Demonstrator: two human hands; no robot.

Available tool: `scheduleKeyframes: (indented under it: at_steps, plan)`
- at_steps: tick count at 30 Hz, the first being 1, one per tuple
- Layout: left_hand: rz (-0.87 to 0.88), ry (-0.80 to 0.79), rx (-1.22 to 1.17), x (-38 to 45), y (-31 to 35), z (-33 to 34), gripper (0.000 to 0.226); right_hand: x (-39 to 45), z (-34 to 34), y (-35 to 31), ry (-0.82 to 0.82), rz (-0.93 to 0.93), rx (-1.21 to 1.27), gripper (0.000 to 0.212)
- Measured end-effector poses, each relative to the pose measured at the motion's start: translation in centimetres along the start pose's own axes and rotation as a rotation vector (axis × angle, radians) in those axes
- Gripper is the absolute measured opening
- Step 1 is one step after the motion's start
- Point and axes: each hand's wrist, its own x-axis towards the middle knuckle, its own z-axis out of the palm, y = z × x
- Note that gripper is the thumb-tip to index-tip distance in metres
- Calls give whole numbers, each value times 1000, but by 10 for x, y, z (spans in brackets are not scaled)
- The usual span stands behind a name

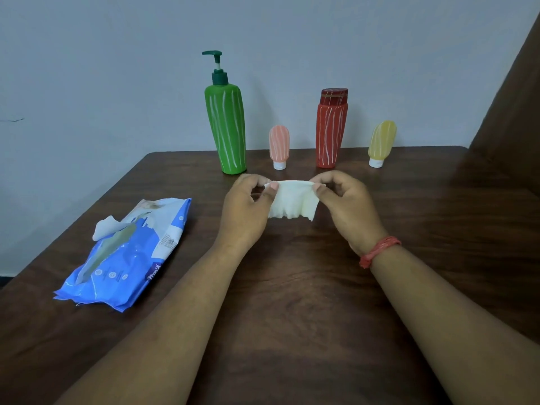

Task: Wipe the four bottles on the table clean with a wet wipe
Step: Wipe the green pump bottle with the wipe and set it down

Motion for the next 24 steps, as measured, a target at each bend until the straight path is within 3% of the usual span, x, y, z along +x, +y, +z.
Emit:
scheduleKeyframes:
  at_steps: [5, 7, 11, 15, 20, 24]
  plan:
    - [-92, -112, -233, -2, 0, 3, 12, -3, 8, -6, -33, 229, 363, 20]
    - [-84, -142, -291, -3, -2, 5, 12, -5, 8, -6, -95, 260, 357, 9]
    - [-64, -216, -332, -3, -7, 5, 13, -6, 3, -3, -239, 261, 286, 19]
    - [-88, -195, -211, 3, -18, -1, 10, -4, 1, -2, -179, 270, 294, 7]
    - [-232, 117, -231, 29, -40, -8, 6, 1, -4, 4, 53, 347, 466, 7]
    - [-310, 247, -204, 62, -59, -10, 36, 7, -9, 8, 198, 379, 616, 8]
